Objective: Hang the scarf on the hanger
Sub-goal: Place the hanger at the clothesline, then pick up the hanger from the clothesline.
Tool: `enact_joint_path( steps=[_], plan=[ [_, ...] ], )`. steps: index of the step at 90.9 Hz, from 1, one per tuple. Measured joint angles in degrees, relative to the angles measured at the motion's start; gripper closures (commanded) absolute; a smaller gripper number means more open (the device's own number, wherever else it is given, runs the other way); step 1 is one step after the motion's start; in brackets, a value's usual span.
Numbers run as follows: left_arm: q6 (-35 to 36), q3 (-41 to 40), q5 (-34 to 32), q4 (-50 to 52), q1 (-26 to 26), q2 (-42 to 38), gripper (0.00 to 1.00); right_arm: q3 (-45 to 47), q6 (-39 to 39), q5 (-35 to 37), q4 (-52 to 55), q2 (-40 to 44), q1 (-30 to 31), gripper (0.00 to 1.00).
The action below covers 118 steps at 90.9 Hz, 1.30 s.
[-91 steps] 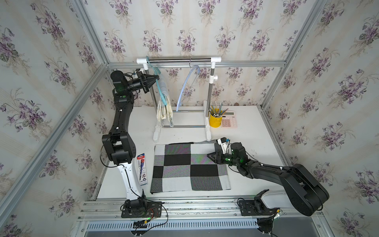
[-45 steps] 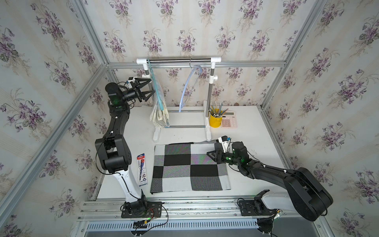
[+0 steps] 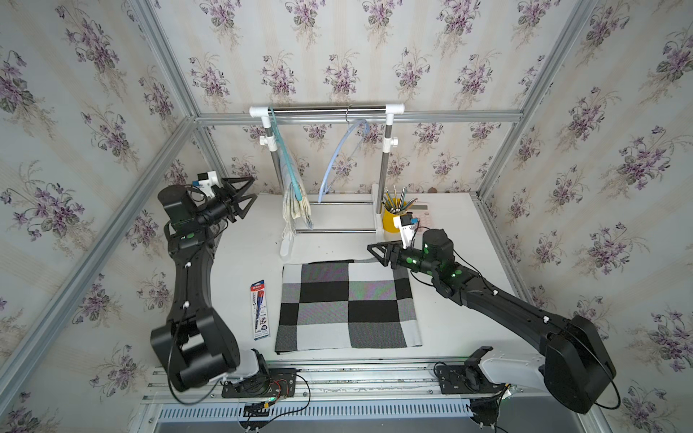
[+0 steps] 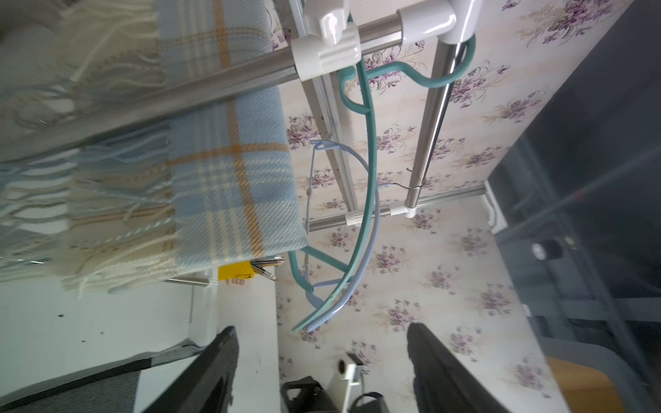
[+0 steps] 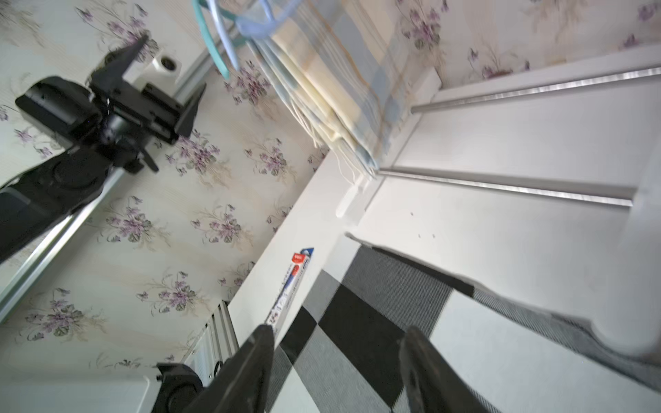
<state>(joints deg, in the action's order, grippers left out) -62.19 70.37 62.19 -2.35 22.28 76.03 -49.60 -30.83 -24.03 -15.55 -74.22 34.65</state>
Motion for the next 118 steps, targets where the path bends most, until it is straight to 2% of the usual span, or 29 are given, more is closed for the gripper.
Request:
enact_joint_path(
  steps=[5,11,24,39,49,58,72,103,112,118],
  plan=[
    [8.9,-2.5,-5.8,8.7,-0.9,-6.5,0.22,-7.1,0.9,1.5,3.0,-3.0,0.7,0.38],
    [16.1,-7.5,-10.7,16.1,-1.2,-13.8,0.22,-16.3,1.2,3.7,6.7,-7.4,1.4,0.38],
    [25.1,-16.6,-19.3,29.4,-1.0,-22.7,0.22,-34.5,1.1,6.6,11.2,-17.2,2.4,0.36],
    [31.5,-20.5,-21.0,37.8,-1.2,-28.9,0.22,-53.4,-0.8,6.8,14.3,-31.0,2.6,0.34],
    [34.1,-23.4,-20.2,40.7,-1.2,-32.3,0.23,-66.1,-2.4,5.9,17.2,-40.1,2.6,0.38],
    [34.7,-25.7,-19.0,42.7,-1.2,-34.4,0.23,-74.0,-3.9,4.6,18.3,-45.6,2.6,0.41],
    [35.2,-26.2,-17.5,43.5,-1.2,-35.7,0.23,-77.6,-5.4,3.7,17.3,-48.0,2.9,0.5],
    [35.5,-26.7,-15.3,43.8,-1.2,-33.9,0.23,-78.4,-8.7,2.5,15.2,-48.6,2.6,0.87],
    [35.5,-26.7,-15.1,43.7,-1.2,-33.9,0.23,-78.4,-9.4,1.9,15.5,-48.6,2.4,0.87],
    [35.5,-26.7,-15.0,43.7,-1.2,-33.8,0.23,-78.4,-9.8,0.9,15.5,-48.5,2.2,0.75]
  ],
)
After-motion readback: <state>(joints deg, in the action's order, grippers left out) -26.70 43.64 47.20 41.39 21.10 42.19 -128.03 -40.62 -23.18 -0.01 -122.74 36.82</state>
